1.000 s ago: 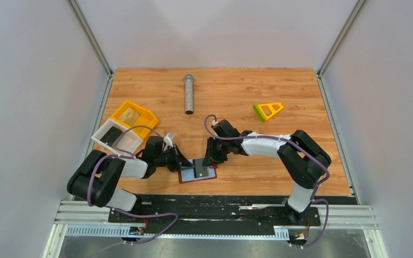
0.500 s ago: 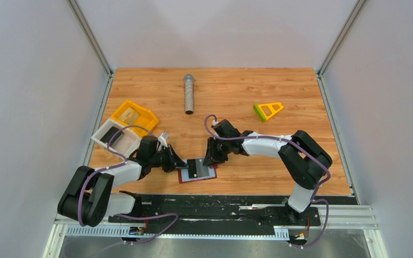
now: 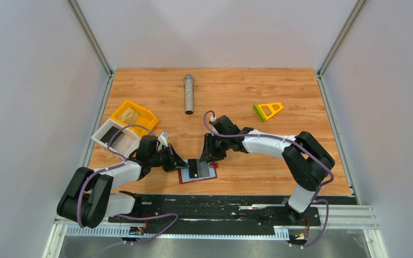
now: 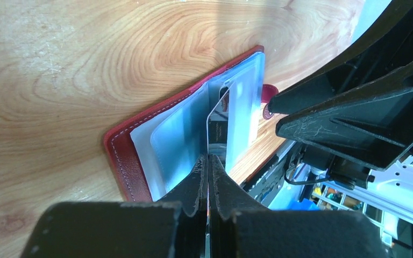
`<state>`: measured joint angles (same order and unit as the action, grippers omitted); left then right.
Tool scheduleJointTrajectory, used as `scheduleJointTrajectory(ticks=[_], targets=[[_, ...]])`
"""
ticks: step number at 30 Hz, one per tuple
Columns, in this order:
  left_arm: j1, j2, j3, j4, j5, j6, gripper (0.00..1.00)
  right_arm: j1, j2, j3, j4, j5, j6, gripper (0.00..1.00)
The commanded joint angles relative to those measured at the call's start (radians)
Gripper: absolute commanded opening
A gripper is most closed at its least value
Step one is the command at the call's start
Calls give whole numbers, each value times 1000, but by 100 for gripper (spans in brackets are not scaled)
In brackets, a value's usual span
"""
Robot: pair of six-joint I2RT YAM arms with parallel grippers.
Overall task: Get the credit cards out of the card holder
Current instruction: Remove the credit card from the card holder.
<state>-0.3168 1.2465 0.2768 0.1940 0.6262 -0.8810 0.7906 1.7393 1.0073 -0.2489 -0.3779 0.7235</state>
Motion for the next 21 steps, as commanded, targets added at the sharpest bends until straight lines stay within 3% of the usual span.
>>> scheduleJointTrajectory(ticks=[1, 21], targets=[[5, 4, 22, 63, 31, -4, 0, 12, 16, 45, 40, -26, -8, 35], [-16, 131, 4, 317, 87, -99, 24, 13, 100, -9, 125, -60, 36, 31]])
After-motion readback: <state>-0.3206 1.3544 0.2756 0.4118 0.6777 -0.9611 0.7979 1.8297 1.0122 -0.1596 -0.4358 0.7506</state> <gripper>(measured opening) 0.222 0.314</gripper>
